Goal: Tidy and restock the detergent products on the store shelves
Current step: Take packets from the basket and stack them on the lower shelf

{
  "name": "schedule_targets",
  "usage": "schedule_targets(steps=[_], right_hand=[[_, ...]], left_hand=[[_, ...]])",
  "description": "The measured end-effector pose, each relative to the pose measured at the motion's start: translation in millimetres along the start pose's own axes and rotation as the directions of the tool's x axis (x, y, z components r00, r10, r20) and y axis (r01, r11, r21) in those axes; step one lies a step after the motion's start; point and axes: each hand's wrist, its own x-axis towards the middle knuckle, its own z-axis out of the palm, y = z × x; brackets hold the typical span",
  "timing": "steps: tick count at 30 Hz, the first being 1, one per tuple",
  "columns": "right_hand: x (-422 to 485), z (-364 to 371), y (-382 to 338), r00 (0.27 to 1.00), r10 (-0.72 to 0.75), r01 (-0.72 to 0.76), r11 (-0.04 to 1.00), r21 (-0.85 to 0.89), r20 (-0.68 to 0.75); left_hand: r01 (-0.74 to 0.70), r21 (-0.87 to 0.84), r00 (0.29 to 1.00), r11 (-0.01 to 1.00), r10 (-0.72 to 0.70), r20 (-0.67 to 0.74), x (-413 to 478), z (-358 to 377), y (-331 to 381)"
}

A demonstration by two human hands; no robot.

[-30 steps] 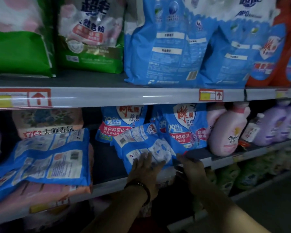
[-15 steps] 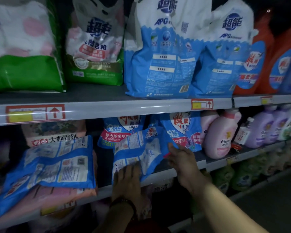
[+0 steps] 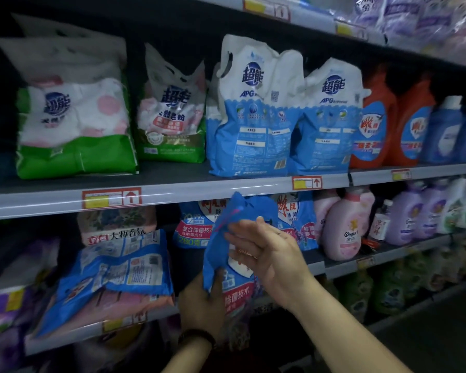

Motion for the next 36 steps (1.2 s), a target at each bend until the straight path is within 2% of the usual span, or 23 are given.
schedule_targets(steps=[2, 4, 6, 8, 10, 12, 14, 18, 21, 24, 26, 28, 30, 32, 36], right_hand=[[-10, -19, -2, 0.995, -0.089, 0.078, 0.978, -0.196, -0.049], [-15, -48, 5, 0.952, -0.264, 0.171, 0.881, -0.441, -0.157], [-13, -84, 18, 0.907, -0.347, 0.146, 0.791, -0.594, -0.239], [-10, -109, 33, 0.914, -0.267, 0.007, 0.764, -0.645, -0.306], [-5, -128, 45, 0.951, -0.041, -0.146, 0.815, -0.561, -0.307], [3, -145, 56, 0.966, 0.18, -0.25, 0.828, -0.502, -0.186], [13, -157, 63, 0.966, 0.247, -0.25, 0.819, -0.517, -0.076], [38, -159, 69, 0.945, 0.327, -0.275, 0.837, -0.473, 0.028], [61, -156, 77, 0.954, 0.289, -0.24, 0.889, -0.39, 0.074], [89, -156, 91, 0.977, 0.204, -0.211, 0.902, -0.377, -0.059], [107, -157, 100, 0.979, 0.15, -0.193, 0.9, -0.391, -0.137], [124, -159, 107, 0.981, 0.105, -0.166, 0.896, -0.413, -0.165], [139, -160, 116, 0.989, 0.069, -0.121, 0.889, -0.441, -0.134], [155, -158, 125, 0.995, 0.03, -0.074, 0.876, -0.476, -0.099], [202, -157, 132, 0.998, -0.031, -0.011, 0.795, -0.607, -0.06]], left_hand=[[0.041, -0.071, 0.999, 0.997, -0.042, -0.004, -9, -3, -5], [0.136, -0.157, 0.991, 0.978, -0.135, 0.016, -15, -8, -8], [0.248, -0.224, 0.969, 0.943, -0.244, 0.046, -15, -12, -10], [0.326, -0.235, 0.945, 0.916, -0.312, 0.099, -12, -17, -14], [0.383, -0.263, 0.921, 0.886, -0.345, 0.181, -8, -21, -14], [0.471, -0.342, 0.879, 0.813, -0.402, 0.255, -4, -24, -6], [0.553, -0.371, 0.831, 0.746, -0.465, 0.304, 4, -25, -1], [0.651, -0.353, 0.757, 0.672, -0.541, 0.367, 32, -21, -6], [0.651, -0.338, 0.755, 0.679, -0.537, 0.376, 57, -14, -18], [0.661, -0.288, 0.732, 0.693, -0.513, 0.448, 86, -4, -24], [0.612, -0.206, 0.706, 0.764, -0.41, 0.577, 106, 2, -30], [0.481, -0.074, 0.701, 0.873, -0.333, 0.63, 128, 10, -45], [0.439, 0.028, 0.715, 0.898, -0.368, 0.595, 144, 17, -56], [0.44, 0.068, 0.763, 0.895, -0.412, 0.498, 163, 24, -67], [0.36, 0.07, 0.859, 0.93, -0.36, 0.364, 200, 41, -83]])
